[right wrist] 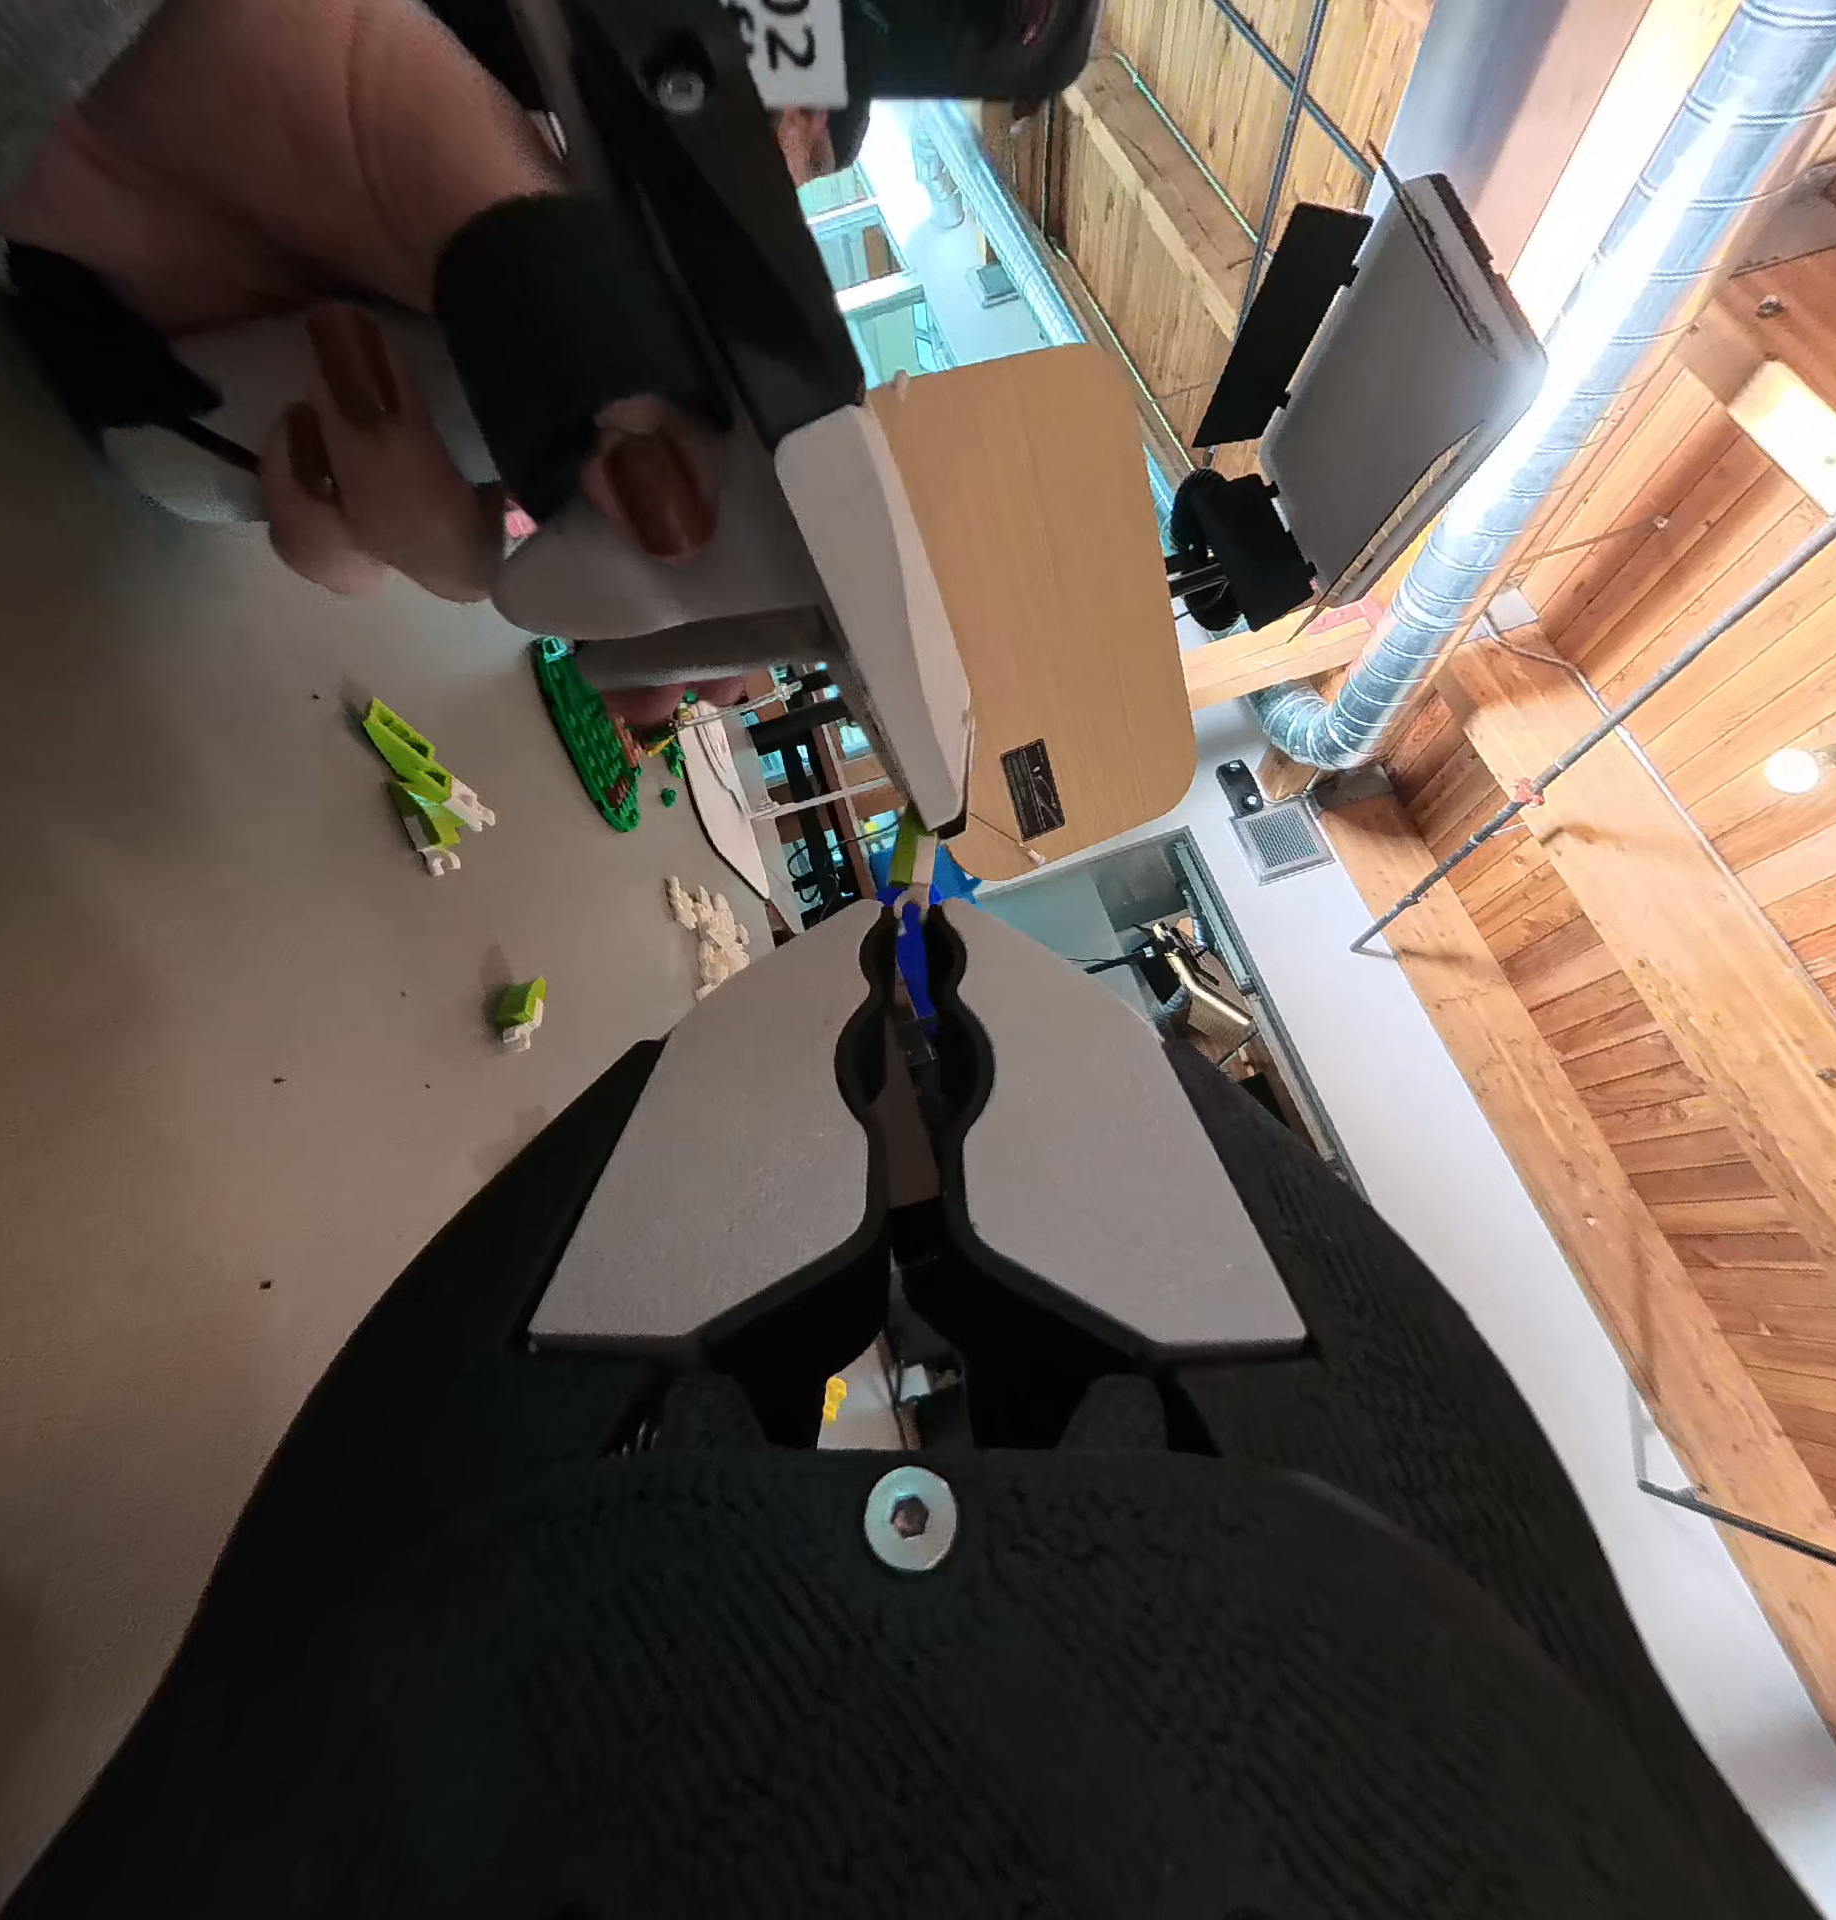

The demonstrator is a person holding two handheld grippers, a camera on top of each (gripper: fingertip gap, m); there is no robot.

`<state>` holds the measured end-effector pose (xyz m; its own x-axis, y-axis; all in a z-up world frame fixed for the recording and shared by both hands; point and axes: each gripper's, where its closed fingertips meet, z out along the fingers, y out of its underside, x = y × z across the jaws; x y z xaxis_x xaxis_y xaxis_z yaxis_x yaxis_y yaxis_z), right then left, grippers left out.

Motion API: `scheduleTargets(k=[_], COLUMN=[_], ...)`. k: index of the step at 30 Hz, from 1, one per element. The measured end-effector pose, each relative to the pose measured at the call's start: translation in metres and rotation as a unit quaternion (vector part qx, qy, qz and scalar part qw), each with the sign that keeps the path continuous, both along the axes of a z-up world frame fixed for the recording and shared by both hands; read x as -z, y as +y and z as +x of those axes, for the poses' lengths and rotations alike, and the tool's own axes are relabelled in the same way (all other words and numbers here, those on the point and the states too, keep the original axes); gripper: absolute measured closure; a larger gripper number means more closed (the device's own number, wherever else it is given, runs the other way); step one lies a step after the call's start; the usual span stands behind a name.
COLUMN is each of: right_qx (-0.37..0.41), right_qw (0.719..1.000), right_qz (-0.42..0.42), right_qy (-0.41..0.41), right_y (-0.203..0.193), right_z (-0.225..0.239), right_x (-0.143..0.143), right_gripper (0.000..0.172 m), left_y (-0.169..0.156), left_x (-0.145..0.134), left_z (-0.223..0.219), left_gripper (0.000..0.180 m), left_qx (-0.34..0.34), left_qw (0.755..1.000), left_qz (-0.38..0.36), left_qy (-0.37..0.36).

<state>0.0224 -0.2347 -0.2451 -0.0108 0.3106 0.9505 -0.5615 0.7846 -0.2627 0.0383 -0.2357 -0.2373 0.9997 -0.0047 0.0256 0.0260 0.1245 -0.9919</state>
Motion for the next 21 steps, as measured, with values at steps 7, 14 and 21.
scheduleTargets(k=[7, 14, 21], right_qx=[0.002, 0.026, 0.002], right_qw=[0.999, 0.998, 0.956], right_qz=[-0.011, -0.018, -0.166], right_qy=[-0.041, -0.053, -0.244], right_y=[0.001, 0.003, 0.005], right_z=[-0.006, -0.009, -0.014], right_x=[0.008, 0.007, 0.012], right_gripper=[0.164, 0.167, 0.169], left_y=[0.002, 0.003, 0.003], left_x=[0.005, 0.005, 0.009], left_z=[-0.003, -0.006, -0.01], left_gripper=[0.172, 0.172, 0.172], left_qx=[-0.018, -0.024, -0.047], left_qw=[1.0, 0.999, 0.996], left_qz=[-0.022, -0.026, -0.058], left_qy=[0.009, 0.0, 0.051])
